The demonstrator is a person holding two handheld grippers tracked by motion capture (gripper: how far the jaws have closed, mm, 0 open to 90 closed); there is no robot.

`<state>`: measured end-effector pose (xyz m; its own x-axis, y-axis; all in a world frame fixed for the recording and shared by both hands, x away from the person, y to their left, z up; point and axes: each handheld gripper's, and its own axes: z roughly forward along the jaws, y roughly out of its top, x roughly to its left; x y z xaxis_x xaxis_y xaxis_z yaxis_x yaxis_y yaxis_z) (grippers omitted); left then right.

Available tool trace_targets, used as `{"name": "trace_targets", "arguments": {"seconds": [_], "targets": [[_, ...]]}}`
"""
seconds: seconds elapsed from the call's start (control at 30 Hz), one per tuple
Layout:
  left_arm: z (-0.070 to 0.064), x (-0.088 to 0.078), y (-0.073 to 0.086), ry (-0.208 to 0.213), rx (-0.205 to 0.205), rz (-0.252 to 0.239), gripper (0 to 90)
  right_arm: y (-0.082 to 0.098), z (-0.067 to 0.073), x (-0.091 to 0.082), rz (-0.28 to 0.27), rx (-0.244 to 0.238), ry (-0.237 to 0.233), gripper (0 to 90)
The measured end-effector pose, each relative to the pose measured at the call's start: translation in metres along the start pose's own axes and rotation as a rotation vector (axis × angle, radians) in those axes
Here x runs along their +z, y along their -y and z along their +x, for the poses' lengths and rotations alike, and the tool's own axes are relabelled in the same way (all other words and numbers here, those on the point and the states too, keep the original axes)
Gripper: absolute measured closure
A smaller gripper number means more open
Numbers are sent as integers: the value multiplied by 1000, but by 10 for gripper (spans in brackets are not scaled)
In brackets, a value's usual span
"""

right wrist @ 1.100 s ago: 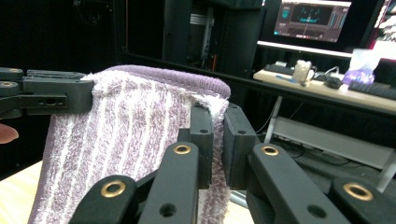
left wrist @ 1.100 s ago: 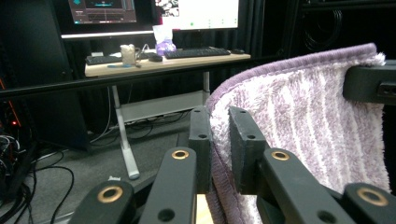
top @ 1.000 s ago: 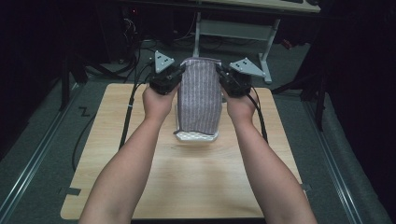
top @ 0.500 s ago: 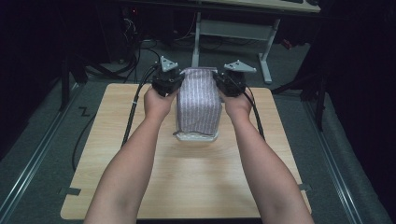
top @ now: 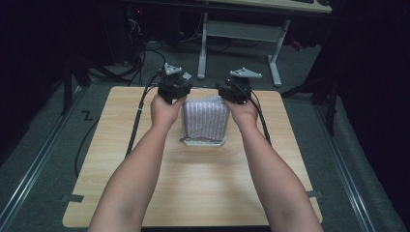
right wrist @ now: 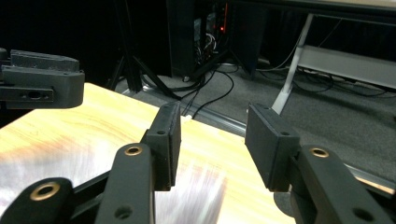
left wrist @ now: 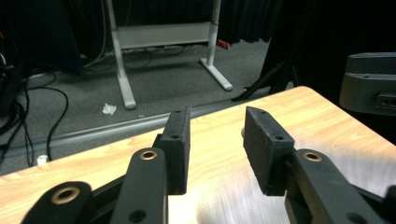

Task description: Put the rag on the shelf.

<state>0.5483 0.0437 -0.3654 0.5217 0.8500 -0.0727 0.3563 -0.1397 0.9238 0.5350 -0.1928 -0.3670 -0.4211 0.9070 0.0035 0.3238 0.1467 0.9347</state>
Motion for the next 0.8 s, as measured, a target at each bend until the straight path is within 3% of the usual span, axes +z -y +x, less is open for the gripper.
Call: {"name": "trace_targets", "arguments": {"seconds": [0.23,0.43,0.5,0.67,0.8], "targets": [[-1,-4,1,6,-6,-17,521,-4,0,-8,12,-15,-3,518],[-4,-11,3,-2,14,-12,504,-3,0,-15,21,-16,-4,523],[-5,-16,4,-5,30,-12,498,-3,1,-20,10,-19,-11,522],[-3,-33,7,3,15,-33,495,0,4,-30,-8,-26,-14,490],[-8,-50,12,15,32,-50,492,7,7,-42,-18,-16,-30,469]]}}
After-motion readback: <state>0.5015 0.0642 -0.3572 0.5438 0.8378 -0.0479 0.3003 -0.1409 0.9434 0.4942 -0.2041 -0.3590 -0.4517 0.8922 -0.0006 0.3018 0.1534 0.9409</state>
